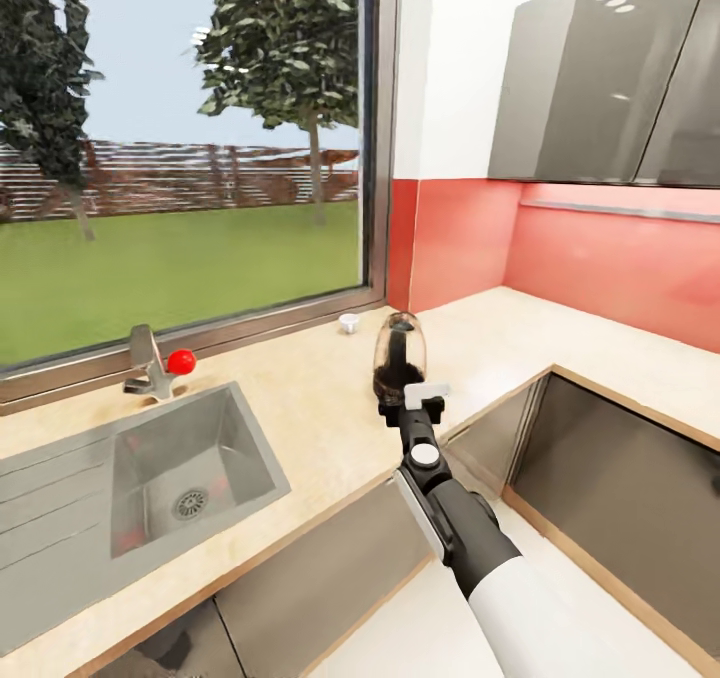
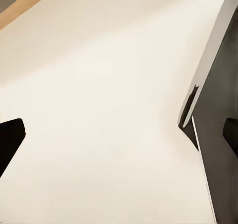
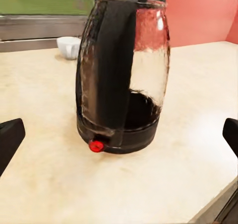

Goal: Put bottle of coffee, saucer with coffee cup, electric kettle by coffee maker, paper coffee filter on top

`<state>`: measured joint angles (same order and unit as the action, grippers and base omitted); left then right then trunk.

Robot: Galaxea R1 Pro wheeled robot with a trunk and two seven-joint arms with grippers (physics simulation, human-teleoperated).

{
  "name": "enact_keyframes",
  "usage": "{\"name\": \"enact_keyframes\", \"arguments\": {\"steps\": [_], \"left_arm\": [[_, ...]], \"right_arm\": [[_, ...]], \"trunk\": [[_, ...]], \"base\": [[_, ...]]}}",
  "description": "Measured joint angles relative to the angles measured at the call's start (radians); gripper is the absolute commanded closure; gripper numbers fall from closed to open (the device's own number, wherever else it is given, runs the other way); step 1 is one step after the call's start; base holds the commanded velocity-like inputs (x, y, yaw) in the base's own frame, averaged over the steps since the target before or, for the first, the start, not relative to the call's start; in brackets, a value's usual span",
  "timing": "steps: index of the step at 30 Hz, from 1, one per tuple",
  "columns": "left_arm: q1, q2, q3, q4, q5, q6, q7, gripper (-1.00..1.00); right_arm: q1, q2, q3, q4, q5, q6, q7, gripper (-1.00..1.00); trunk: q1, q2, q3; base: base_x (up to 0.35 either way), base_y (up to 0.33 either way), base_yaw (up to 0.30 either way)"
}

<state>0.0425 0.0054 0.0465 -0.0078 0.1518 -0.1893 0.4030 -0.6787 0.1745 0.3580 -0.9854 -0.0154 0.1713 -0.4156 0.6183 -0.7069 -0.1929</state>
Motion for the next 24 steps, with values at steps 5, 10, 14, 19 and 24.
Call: {"name": "enact_keyframes", "arguments": {"steps": [5,10,14,19,24], "left_arm": [[0.0,0.0,0.002,-0.001,0.002,-0.001,0.001,-1.0],[0.0,-0.001,0.003,-0.001,0.002,0.0,0.002,-1.0],[-0.001,-0.001,0.003,-0.001,0.002,0.0,0.002,-1.0],[0.0,-0.003,0.003,0.001,0.001,0.0,0.002,-1.0],[0.0,-0.007,0.002,0.001,0.0,0.0,0.002,-1.0]], "right_arm": [[0.0,0.0,-0.001,0.022,0.001,-0.001,0.0,-1.0],[0.0,0.0,-0.001,0.045,0.001,-0.025,0.0,-1.0],[0.0,0.0,-0.001,0.048,0.003,-0.046,0.0,-1.0],[0.0,0.0,-0.001,0.047,0.003,-0.048,0.0,-1.0],[0.0,0.0,-0.002,0.044,0.003,-0.081,0.0,-1.0]], "trunk": [[0.0,0.0,0.0],[0.0,0.0,0.0],[0.0,0.0,0.0],[0.0,0.0,0.0],[0.0,0.0,0.0]], "base": [[0.168,0.0,0.021],[0.021,0.0,0.002],[0.124,0.0,0.0],[0.043,0.0,0.0],[0.003,0.0,0.0]]}}
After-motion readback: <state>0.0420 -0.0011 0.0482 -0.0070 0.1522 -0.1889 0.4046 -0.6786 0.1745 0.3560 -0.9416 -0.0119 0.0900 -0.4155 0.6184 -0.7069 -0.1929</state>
